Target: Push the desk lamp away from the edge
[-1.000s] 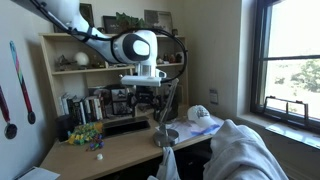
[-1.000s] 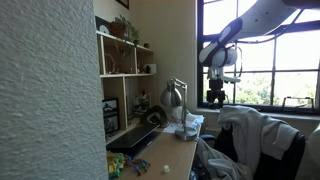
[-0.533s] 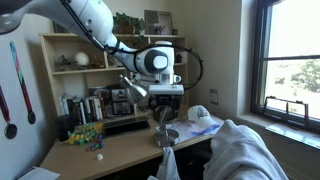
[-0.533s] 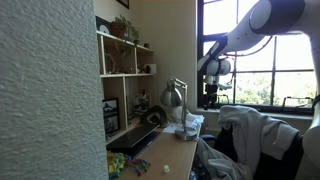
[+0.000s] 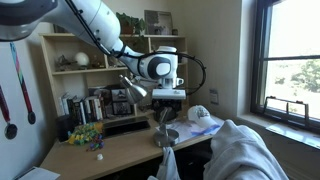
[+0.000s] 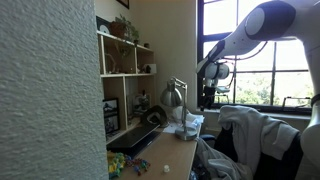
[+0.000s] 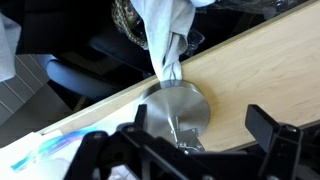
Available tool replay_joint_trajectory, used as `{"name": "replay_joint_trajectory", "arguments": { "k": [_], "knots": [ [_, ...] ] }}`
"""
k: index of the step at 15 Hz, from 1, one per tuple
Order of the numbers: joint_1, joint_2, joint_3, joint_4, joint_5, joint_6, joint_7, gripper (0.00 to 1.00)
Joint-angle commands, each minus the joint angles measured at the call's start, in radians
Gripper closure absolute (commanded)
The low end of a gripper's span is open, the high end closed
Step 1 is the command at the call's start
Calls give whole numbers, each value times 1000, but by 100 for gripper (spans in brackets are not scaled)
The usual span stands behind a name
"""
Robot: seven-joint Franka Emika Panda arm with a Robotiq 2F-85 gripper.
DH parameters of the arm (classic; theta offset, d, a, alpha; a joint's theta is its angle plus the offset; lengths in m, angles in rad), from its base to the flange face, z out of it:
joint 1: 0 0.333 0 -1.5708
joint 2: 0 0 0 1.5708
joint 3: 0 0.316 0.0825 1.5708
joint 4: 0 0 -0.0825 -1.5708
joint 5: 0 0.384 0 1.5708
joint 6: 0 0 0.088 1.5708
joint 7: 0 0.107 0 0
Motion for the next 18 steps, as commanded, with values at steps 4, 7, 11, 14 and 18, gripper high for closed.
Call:
{"name": "replay_joint_trajectory", "arguments": {
  "k": [4,7,11,14,18],
  "knots": [
    [-36,36,36,-6,11,56,-31,0],
    [-55,87,52,-10,14,133,-58,0],
    [-92,166,85,14,20,192,-98,0],
    [-121,201,121,16,22,239,-150,0],
    [-156,239,172,24,25,292,-262,0]
  ]
}}
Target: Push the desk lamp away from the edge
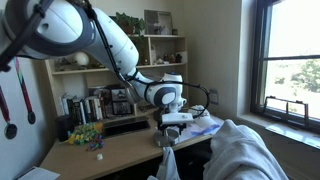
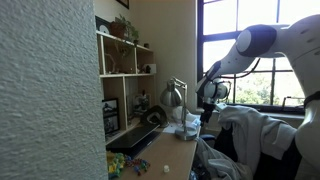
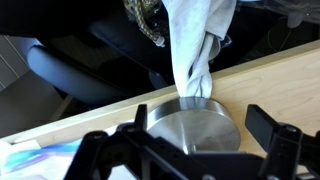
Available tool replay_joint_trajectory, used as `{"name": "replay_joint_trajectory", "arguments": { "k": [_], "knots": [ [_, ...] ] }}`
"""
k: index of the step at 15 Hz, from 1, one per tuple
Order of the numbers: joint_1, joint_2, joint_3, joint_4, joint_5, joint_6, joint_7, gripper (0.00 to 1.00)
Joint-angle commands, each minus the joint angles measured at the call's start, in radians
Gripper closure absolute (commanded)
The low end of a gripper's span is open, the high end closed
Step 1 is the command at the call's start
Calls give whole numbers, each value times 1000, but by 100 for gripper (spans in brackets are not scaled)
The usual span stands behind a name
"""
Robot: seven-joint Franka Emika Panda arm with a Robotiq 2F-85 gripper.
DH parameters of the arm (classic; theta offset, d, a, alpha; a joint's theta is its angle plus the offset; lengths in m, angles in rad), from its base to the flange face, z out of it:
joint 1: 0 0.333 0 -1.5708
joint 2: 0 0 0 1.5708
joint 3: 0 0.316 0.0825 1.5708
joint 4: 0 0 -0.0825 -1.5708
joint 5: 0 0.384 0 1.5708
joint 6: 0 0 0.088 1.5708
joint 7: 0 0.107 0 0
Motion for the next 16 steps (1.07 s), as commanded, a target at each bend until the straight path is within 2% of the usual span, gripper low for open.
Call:
{"name": "replay_joint_trajectory", "arguments": {
  "k": [1,6,12,16],
  "knots": [
    [-35,38,46,24,15,50,-102,0],
    [-82,123,116,69,52,121,-223,0],
    [-189,209,273,141,220,153,-431,0],
    [-214,264,323,195,308,138,-517,0]
  ]
}}
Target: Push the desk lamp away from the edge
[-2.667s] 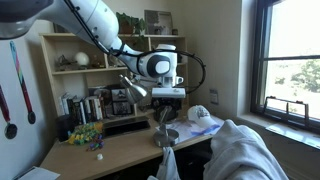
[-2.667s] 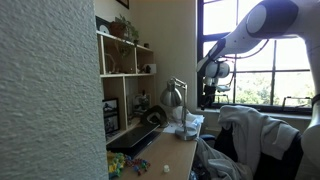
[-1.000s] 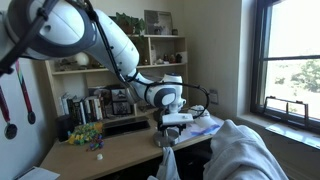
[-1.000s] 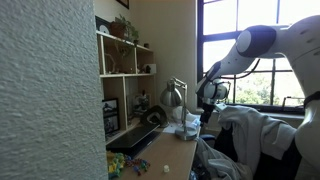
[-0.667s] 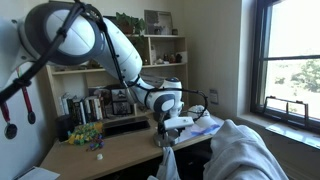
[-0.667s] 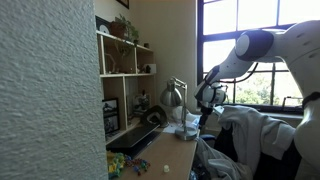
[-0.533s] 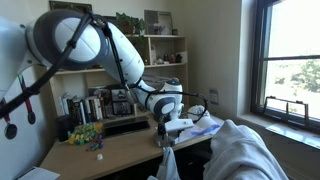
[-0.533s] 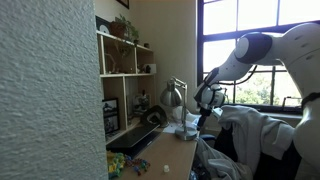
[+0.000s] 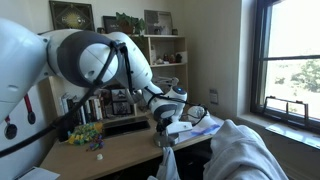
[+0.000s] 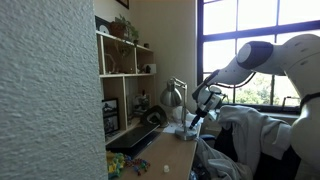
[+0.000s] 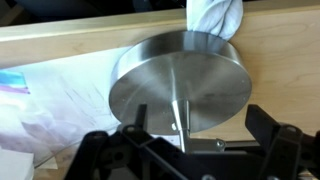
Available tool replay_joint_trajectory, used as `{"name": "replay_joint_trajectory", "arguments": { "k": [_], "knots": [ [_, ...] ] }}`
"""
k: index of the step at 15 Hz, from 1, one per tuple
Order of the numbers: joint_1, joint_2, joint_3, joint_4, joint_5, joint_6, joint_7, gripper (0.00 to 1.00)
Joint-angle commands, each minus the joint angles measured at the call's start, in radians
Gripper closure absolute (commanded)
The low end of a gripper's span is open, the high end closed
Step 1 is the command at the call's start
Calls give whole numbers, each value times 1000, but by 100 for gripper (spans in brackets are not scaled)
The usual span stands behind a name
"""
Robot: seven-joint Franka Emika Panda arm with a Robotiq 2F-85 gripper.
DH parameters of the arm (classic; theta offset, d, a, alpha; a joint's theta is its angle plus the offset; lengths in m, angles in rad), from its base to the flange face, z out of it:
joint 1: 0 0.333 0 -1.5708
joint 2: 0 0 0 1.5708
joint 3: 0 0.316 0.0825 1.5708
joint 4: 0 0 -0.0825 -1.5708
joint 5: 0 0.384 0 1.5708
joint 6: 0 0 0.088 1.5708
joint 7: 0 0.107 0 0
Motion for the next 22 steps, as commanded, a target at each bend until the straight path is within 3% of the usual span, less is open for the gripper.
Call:
{"name": "replay_joint_trajectory", "arguments": {
  "k": [1,11,12,14,19,22],
  "knots": [
    [-20,59,42,61,65,-8,-78,0],
    [2,177,87,180,63,-11,-89,0],
    [5,184,89,190,61,-11,-87,25],
    [7,196,91,207,59,-12,-82,34],
    [-1,220,92,229,65,-11,-78,72],
    [-7,225,102,238,72,0,-87,84]
  ]
}}
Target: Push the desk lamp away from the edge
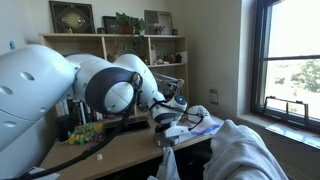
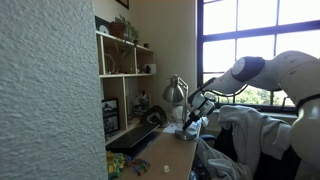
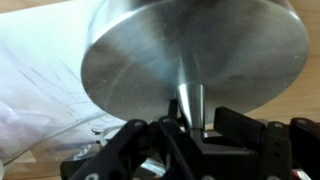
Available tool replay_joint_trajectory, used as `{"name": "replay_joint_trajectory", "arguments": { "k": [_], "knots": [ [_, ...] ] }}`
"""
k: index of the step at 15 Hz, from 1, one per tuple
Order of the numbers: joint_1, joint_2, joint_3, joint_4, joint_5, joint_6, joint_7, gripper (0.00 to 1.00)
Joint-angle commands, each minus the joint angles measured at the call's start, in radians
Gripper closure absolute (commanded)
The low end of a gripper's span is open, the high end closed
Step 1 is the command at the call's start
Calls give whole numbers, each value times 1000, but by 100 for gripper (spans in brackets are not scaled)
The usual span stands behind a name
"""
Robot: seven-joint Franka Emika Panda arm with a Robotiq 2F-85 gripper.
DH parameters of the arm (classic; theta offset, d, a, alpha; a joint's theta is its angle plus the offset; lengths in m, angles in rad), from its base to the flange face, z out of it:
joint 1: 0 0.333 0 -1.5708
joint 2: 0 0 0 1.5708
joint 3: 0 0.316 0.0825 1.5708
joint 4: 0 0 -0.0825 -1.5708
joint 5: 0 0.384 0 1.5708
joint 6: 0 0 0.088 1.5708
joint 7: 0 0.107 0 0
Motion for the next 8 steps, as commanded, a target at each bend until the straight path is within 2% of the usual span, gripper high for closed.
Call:
{"name": "replay_joint_trajectory", "arguments": {
  "k": [1,2,4,8],
  "knots": [
    [-16,23,28,35,33,6,-38,89],
    [-18,25,36,38,37,11,-52,93],
    [-21,20,55,32,54,22,-70,90],
    [-17,18,92,18,58,64,-102,91]
  ]
}}
